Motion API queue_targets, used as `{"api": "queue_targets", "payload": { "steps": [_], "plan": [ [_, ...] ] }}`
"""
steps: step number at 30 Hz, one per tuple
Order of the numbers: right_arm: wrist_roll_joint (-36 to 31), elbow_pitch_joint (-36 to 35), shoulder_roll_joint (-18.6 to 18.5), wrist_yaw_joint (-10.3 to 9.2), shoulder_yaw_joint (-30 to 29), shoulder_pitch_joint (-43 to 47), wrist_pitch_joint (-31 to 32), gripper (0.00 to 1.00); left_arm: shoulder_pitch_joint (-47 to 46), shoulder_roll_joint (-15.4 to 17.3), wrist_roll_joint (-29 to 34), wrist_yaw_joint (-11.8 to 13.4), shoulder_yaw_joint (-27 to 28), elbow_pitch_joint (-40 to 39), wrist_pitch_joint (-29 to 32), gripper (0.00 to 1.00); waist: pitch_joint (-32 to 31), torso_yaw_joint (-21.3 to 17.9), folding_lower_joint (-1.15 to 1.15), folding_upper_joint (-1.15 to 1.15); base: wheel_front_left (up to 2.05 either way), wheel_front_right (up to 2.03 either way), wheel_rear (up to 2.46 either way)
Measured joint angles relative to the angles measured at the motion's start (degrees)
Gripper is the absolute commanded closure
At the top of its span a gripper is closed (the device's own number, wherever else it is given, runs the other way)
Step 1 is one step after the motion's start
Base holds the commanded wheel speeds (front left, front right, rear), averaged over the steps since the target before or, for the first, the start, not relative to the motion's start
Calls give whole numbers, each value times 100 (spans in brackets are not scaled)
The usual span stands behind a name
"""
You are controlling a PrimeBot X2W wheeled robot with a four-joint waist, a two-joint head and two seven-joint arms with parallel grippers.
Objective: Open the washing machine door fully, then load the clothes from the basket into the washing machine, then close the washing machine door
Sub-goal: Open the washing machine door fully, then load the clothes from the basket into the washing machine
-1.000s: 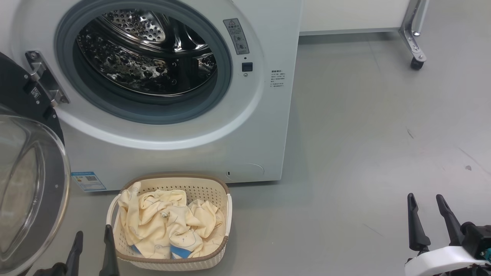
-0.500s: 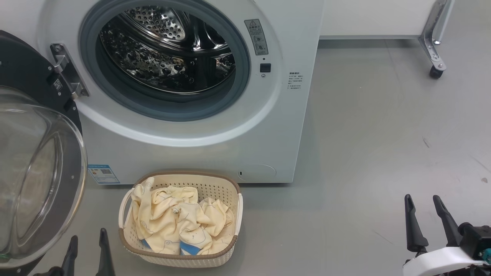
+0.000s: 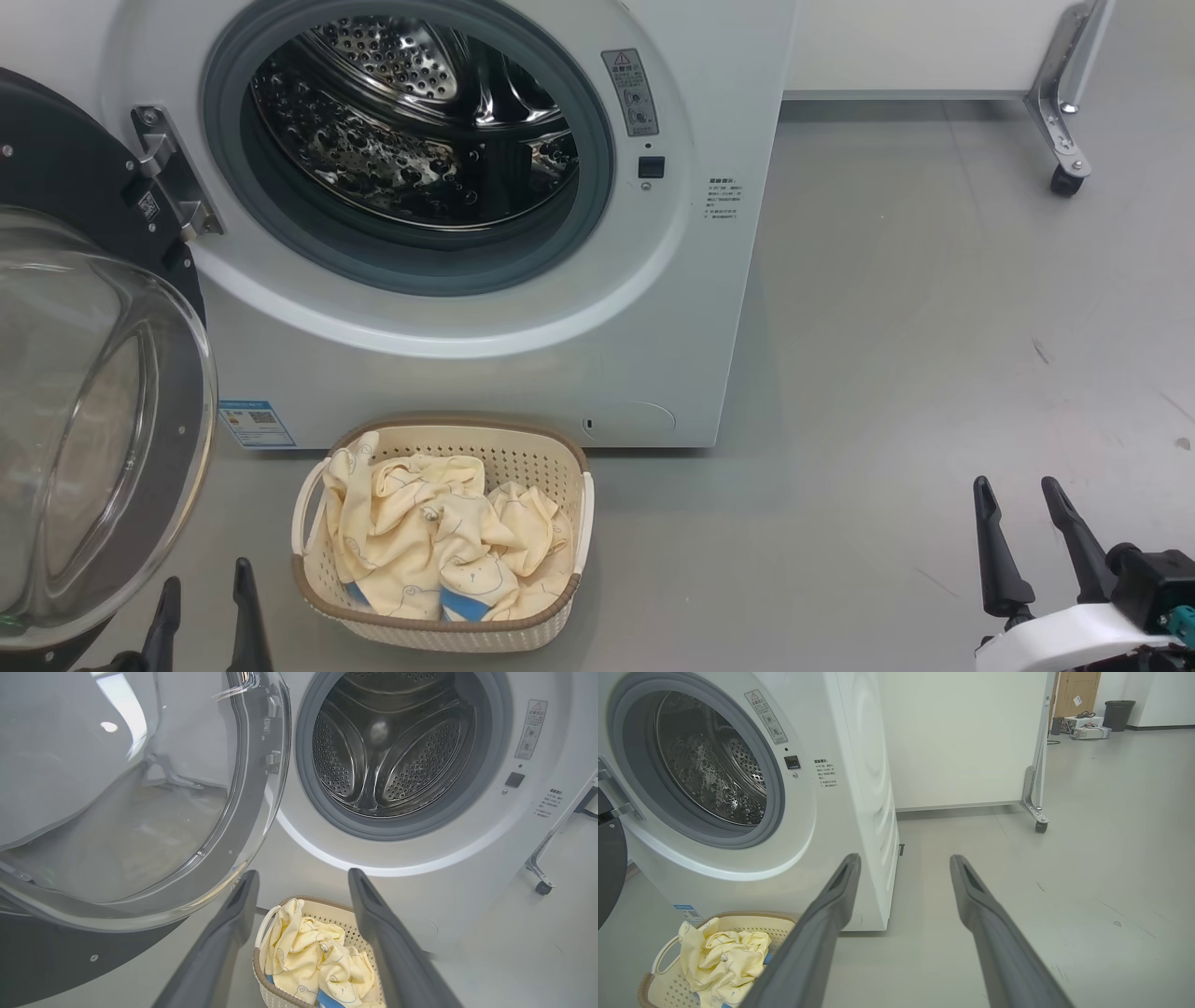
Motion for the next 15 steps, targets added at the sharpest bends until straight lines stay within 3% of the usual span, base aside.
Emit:
{"api": "queue_targets", "payload": {
  "steps": [15],
  "plan": [
    [1,2,-3,0,-1,0,0,0,38,-25,74,-7,29,73,-1,0,20,-24,0,0,7,-7,0]
  ]
}}
